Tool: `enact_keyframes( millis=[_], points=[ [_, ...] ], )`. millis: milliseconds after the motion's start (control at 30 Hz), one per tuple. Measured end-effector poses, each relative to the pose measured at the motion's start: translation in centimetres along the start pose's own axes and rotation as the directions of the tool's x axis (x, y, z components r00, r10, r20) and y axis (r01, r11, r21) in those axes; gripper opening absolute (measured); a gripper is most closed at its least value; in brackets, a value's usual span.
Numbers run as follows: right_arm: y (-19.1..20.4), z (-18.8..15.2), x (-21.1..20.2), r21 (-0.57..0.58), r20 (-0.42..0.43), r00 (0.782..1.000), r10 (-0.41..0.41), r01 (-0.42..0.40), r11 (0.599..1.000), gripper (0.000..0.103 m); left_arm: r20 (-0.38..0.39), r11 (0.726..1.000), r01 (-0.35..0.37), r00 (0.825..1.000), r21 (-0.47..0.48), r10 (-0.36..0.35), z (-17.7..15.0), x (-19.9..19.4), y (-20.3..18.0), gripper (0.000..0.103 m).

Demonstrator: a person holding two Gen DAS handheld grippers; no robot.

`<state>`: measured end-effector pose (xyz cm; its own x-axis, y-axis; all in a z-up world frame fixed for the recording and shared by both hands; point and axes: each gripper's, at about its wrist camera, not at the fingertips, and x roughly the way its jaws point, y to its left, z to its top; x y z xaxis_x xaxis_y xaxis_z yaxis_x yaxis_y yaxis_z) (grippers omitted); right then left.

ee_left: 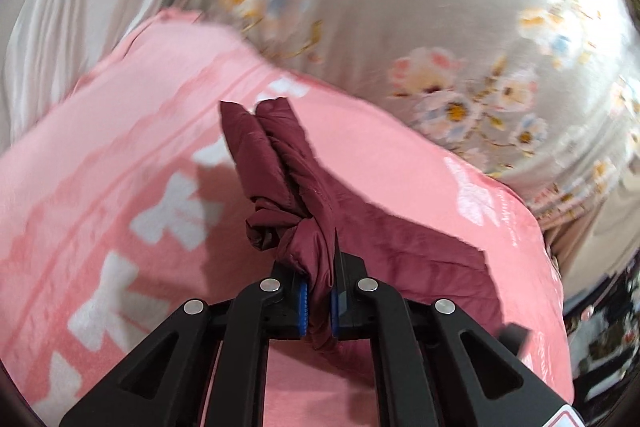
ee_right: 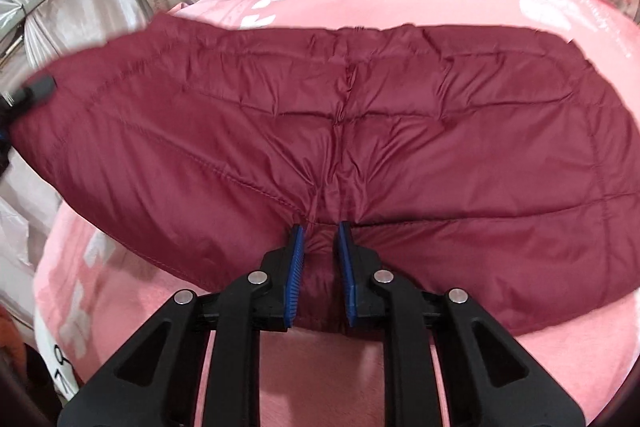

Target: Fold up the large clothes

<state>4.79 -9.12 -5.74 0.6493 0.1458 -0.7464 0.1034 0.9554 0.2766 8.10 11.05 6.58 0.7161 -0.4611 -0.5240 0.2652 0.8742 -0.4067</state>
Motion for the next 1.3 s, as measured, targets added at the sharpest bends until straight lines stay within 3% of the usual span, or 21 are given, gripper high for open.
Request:
enact_keyframes(
  millis=[133,233,433,533,600,700,767,833,900,967,1067,1167,1300],
  points=[
    [-1.8,0.3,-2.1,0.083,0.007,0.998,0.069,-0.069,0.994,0.017,0.023,0.992,0.061,0.998,0.111,-0.064,0.8,-0.5,-5.5,0.005],
    [-3.8,0.4,-4.9,0.120,0.051,0.996,0.068,-0.074,0.990,0.018,-0.004,0.972,0.124,0.992,0.198,-0.126,0.5,0.6,-10.5,0.005],
    [-9.8,-0.9,-11.6,0.194,0.135,0.986,-0.099,0.072,0.978,0.018,-0.123,0.932,0.199,0.978,0.302,-0.169,-3.0,3.4,-18.6,0.005],
    [-12.3,-2.0,-13.7,0.242,0.135,0.977,-0.165,0.129,0.962,0.018,-0.232,0.917,0.213,0.963,0.338,-0.138,-6.1,6.3,-22.0,0.007],
    [-13.5,-2.5,-14.8,0.265,0.130,0.973,-0.191,0.151,0.952,0.018,-0.303,0.914,0.201,0.948,0.351,-0.092,-8.3,8.2,-23.0,0.014],
    [-14.1,-3.0,-16.6,0.273,0.131,0.960,-0.249,0.206,0.940,0.021,-0.412,0.926,0.202,0.909,0.319,-0.056,-10.4,9.3,-22.6,0.019],
    [-13.9,-2.8,-18.0,0.259,0.152,0.952,-0.266,0.221,0.940,0.028,-0.439,0.935,0.228,0.894,0.273,-0.090,-10.3,8.3,-21.3,0.026],
    [-13.4,-2.4,-19.2,0.233,0.186,0.947,-0.261,0.216,0.948,0.040,-0.421,0.937,0.245,0.899,0.248,-0.123,-9.6,6.6,-19.9,0.040],
    [-12.1,-1.5,-20.0,0.190,0.221,0.944,-0.244,0.204,0.960,0.044,-0.362,0.946,0.202,0.927,0.252,-0.101,-8.5,4.6,-17.9,0.054],
    [-11.1,-0.7,-20.0,0.153,0.241,0.949,-0.205,0.171,0.973,0.047,-0.319,0.968,0.106,0.947,0.228,-0.028,-7.6,3.4,-15.5,0.055],
    [-9.8,0.6,-18.9,0.115,0.242,0.959,-0.151,0.127,0.985,0.050,-0.304,0.990,0.085,0.951,0.109,-0.048,-6.1,2.5,-12.3,0.055],
    [-8.5,1.6,-17.1,0.077,0.222,0.969,-0.106,0.092,0.993,0.052,-0.279,0.992,-0.012,0.959,0.125,0.047,-5.5,2.9,-10.7,0.055],
    [-8.0,2.5,-15.1,0.070,0.196,0.974,-0.110,0.098,0.993,0.052,-0.347,0.994,-0.031,0.936,0.105,0.066,-6.3,5.3,-9.7,0.054]
  ],
)
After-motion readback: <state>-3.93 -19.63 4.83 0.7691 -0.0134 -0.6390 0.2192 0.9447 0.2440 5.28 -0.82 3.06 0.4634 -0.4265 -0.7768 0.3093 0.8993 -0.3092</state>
